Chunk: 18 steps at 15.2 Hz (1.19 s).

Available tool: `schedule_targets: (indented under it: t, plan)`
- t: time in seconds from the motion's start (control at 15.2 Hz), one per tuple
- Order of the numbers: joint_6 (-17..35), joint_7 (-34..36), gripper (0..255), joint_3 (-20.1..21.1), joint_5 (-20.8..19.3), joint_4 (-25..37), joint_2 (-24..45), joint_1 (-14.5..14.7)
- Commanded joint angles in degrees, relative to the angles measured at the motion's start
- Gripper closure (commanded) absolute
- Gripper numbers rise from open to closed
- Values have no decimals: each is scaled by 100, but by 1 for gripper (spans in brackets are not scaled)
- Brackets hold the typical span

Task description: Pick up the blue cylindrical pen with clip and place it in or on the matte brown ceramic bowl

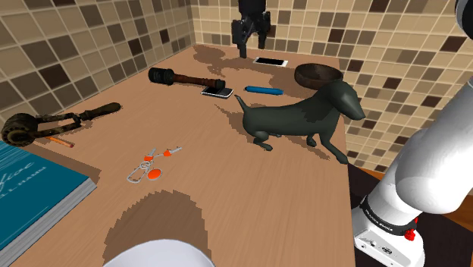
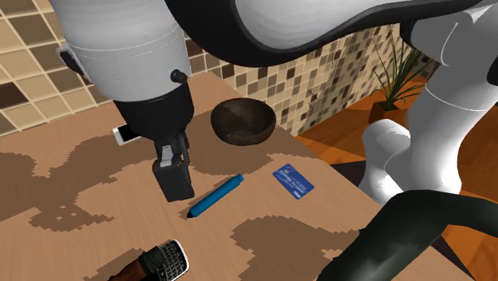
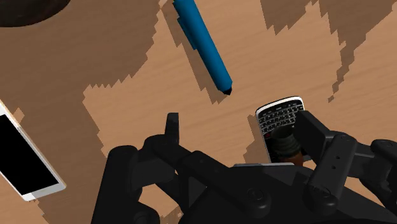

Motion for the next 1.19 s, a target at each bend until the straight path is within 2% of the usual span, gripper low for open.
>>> schedule_targets:
  t: [0.0,0.07,0.59,1.06,1.12]
  plan:
    - [-174,30,0,54,-32,671,452,49]
    - [-234,43,0,71,-44,880,589,67]
    - [431,38,0,50,-22,-18,354,44]
    - [430,38,0,50,-22,-16,355,44]
    - [430,38,255,50,-22,-16,355,44]
